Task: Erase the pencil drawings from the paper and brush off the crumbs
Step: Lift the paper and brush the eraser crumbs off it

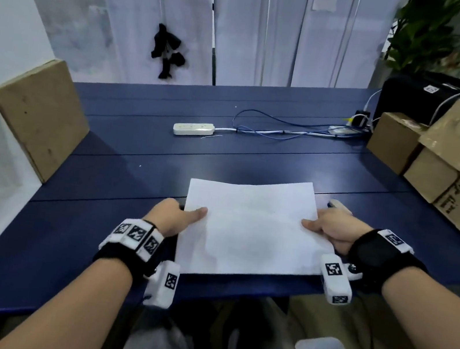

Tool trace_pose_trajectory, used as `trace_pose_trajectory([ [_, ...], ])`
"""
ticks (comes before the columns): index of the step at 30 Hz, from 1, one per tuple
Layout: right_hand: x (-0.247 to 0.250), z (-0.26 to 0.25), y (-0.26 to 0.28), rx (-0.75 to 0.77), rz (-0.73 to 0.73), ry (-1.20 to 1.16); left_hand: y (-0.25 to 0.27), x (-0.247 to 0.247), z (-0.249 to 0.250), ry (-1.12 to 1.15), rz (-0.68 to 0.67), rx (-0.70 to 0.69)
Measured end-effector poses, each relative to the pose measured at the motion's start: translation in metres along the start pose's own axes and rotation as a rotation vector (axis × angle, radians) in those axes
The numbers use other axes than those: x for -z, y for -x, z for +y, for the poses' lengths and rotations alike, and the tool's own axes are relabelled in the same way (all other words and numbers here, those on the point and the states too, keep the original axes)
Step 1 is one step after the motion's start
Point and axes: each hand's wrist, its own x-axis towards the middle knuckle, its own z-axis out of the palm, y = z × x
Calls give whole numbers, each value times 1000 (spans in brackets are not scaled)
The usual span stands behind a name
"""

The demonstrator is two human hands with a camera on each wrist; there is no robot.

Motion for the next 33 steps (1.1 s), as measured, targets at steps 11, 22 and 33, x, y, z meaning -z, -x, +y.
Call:
trace_pose_trajectory([
  [11, 47, 105, 102, -200, -192, -173, 119, -54, -12, 676, -461, -87],
  [22, 58, 268, 69, -561, -18, -71, 120, -204, -20, 365, -452, 7],
  [33, 5, 316, -11, -314, 36, 609, 57, -288, -13, -200, -528, 19],
])
